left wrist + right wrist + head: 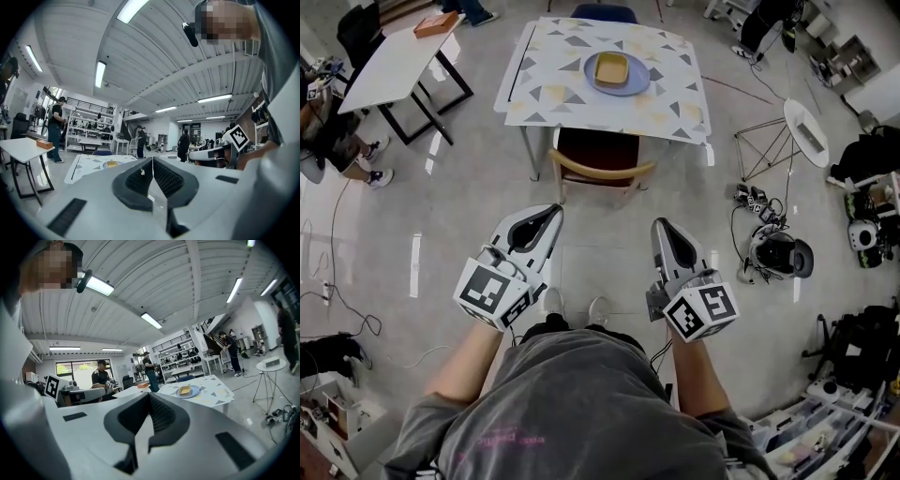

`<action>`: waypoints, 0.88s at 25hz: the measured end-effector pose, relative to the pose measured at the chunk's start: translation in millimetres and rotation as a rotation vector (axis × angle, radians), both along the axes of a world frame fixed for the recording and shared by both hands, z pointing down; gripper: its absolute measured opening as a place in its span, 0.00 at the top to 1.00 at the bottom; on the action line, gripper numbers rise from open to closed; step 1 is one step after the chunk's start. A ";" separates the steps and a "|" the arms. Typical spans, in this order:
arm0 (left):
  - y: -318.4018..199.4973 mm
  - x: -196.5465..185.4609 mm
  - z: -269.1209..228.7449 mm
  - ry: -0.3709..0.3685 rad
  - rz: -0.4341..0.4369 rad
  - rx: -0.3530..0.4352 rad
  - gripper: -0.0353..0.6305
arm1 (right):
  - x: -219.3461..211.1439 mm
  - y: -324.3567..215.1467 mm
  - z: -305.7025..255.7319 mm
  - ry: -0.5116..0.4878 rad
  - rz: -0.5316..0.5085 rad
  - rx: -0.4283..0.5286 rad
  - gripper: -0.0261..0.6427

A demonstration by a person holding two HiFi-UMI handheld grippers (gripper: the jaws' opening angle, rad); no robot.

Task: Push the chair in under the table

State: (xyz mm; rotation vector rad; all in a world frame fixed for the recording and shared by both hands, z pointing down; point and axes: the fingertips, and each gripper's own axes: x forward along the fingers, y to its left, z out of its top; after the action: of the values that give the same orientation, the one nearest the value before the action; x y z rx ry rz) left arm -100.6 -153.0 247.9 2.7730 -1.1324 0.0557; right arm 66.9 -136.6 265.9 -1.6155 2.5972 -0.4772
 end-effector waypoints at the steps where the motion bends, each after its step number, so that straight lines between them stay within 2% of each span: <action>1: 0.8 0.4 0.1 0.000 -0.001 0.000 0.94 | 0.1 0.3 -0.1 -0.002 -0.002 0.000 0.96; 22: 1.5 14.6 0.6 -0.008 -0.020 0.013 0.94 | 12.8 -2.2 2.1 -0.016 -0.030 -0.005 0.96</action>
State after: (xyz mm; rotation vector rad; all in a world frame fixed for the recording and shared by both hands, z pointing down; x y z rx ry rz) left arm -86.0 -151.5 248.6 2.7746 -1.1669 0.0572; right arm 79.6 -138.7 268.1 -1.5703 2.6142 -0.4959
